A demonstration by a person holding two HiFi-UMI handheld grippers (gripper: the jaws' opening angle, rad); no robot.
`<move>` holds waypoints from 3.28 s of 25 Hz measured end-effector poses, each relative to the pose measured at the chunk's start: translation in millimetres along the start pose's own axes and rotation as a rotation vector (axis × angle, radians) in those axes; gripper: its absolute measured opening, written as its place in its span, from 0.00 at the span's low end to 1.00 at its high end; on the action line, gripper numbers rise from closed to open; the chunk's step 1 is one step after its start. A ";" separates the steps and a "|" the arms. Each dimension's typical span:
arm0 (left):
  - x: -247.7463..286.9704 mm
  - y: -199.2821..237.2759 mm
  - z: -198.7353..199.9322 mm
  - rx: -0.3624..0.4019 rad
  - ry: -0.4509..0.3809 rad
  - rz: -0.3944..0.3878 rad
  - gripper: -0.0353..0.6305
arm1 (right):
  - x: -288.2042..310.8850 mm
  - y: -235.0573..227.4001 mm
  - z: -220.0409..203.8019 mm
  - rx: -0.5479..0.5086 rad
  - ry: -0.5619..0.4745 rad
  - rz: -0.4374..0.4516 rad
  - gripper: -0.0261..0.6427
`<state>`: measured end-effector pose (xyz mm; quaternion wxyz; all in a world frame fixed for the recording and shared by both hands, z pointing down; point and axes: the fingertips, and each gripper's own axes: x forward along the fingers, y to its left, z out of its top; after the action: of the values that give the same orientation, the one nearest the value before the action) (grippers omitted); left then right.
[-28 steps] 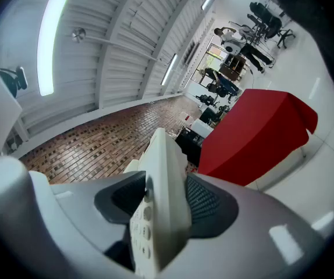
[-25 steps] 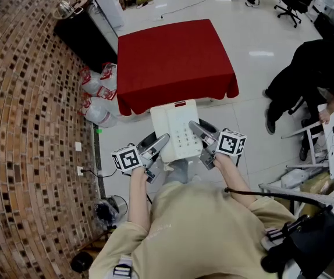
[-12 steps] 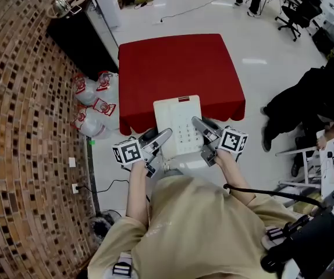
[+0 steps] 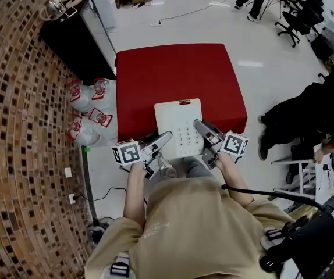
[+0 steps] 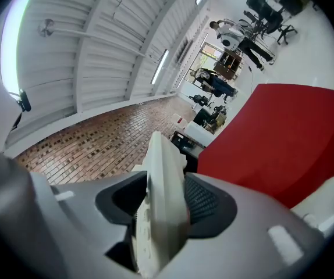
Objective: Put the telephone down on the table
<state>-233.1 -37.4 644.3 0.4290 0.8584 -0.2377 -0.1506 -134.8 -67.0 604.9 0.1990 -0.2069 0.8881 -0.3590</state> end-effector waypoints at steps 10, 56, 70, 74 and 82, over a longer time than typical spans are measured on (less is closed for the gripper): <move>129.7 82.6 78.7 -0.025 -0.016 0.092 0.62 | 24.7 -144.1 108.1 0.140 0.019 -0.074 0.33; 368.4 578.2 255.5 -0.258 0.232 0.495 0.70 | 255.0 -690.3 159.6 0.126 0.327 -0.695 0.37; 287.9 436.9 299.9 0.006 0.066 0.486 0.73 | 242.3 -525.1 221.9 -0.125 0.132 -0.523 0.38; 263.5 355.4 314.0 0.181 -0.016 0.480 0.73 | 235.9 -436.9 246.7 -0.325 0.094 -0.440 0.38; 241.9 165.7 339.2 0.630 -0.226 0.515 0.73 | 187.6 -257.4 317.6 -0.617 -0.105 -0.302 0.38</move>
<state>-232.6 -478.9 566.1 0.1404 0.8381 -0.5246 -0.0514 -74.1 -508.1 541.3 0.1169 -0.4047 0.9026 -0.0880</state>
